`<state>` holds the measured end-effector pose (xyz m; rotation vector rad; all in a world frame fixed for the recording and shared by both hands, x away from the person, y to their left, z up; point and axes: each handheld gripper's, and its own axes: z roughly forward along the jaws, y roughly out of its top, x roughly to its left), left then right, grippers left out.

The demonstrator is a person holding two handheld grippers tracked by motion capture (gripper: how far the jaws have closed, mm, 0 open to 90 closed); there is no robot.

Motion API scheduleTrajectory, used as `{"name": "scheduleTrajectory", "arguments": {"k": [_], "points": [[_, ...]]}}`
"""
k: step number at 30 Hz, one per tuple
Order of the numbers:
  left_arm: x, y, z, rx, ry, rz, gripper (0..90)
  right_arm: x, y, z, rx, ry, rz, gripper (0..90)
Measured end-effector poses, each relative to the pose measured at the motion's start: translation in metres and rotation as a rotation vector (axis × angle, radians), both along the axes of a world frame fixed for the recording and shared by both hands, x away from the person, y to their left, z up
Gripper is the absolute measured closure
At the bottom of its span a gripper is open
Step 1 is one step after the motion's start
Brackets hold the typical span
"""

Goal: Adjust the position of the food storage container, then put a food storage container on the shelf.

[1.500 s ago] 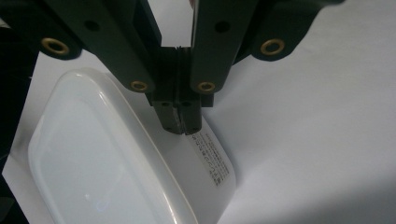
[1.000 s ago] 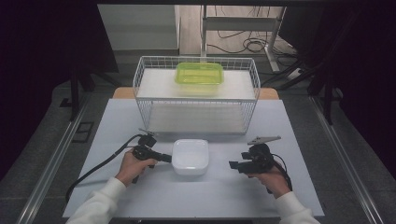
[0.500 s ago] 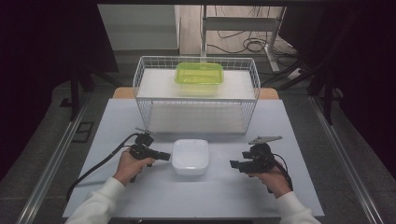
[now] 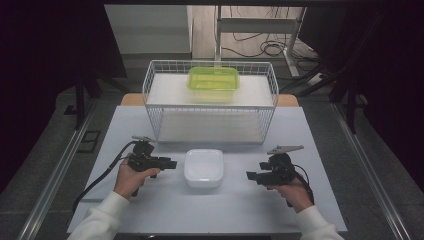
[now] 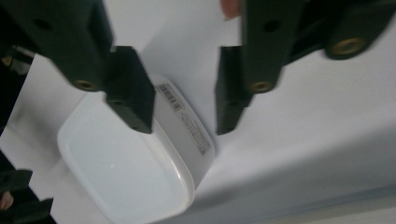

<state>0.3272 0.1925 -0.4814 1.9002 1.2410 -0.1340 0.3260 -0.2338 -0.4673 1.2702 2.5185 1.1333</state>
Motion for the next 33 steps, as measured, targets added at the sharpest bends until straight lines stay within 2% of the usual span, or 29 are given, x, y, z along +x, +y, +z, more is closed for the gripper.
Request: {"name": "scheduleTrajectory", "arguments": {"k": [3,6,12,15,17,21,26,30,33], "points": [[-0.001,0.001,0.002,-0.021,0.012,0.019,40.9,0.002,0.001,0.001,0.015,-0.006,0.002,28.6],[-0.004,0.0,0.002,-0.024,0.022,0.021,37.4,0.004,0.003,0.002,0.021,-0.001,0.009,28.6],[-0.007,-0.003,0.001,-0.103,0.052,0.014,34.3,0.007,0.014,0.0,0.039,0.003,0.044,28.4],[-0.007,-0.003,0.001,-0.096,0.055,0.014,34.0,0.007,0.019,-0.001,0.04,-0.002,0.064,28.4],[-0.007,-0.003,0.001,-0.11,0.058,0.018,33.9,0.006,0.02,0.0,0.051,-0.002,0.069,28.4],[-0.006,-0.005,-0.001,-0.103,0.065,0.018,33.3,0.005,0.018,0.002,0.064,-0.007,0.062,28.4],[-0.005,-0.006,-0.002,-0.121,0.074,0.011,32.6,0.004,0.018,0.005,0.099,-0.004,0.048,28.5],[-0.004,-0.006,-0.004,-0.094,0.063,0.014,33.4,0.007,0.023,0.003,0.121,0.019,0.036,29.3],[-0.002,-0.006,-0.005,-0.105,0.07,0.016,33.8,0.011,0.03,0.001,0.148,0.041,0.041,30.5]]}}
